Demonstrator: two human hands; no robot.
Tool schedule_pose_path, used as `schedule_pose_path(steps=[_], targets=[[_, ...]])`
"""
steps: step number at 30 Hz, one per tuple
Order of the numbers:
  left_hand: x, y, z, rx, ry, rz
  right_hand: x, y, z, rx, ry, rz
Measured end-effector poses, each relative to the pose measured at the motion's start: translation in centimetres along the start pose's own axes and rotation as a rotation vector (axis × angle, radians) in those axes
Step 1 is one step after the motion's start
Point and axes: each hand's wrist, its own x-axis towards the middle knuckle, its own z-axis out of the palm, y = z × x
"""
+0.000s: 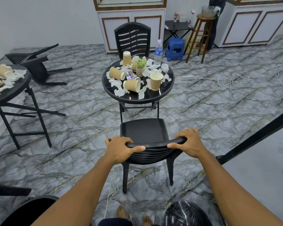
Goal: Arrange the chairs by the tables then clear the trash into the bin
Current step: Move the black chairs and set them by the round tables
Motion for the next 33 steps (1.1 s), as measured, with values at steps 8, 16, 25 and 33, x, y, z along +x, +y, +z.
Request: schedule_pose_path(steps=[8, 16, 25, 33], targets=[[-0.7, -1.0, -1.4, -0.089, -0.135, 0.036, 0.0, -5.3, -1.0, 0.200, -0.133, 0.070], [-0.6, -8.6, -8.8, -0.245, -0.014, -0.110, 7.1, -17.7, 6.6, 0.135, -0.171, 0.052], [-0.1, -19.1, -17.9, -0.133, 0.004, -0.297, 12.4, -30.1, 14.4, -0.016, -0.440, -0.009], [4.2, -22.0, -21.1, -0.003, -0.002, -0.293, 17.2, -33.6, 17.3, -0.191, -0.505, -0.028]])
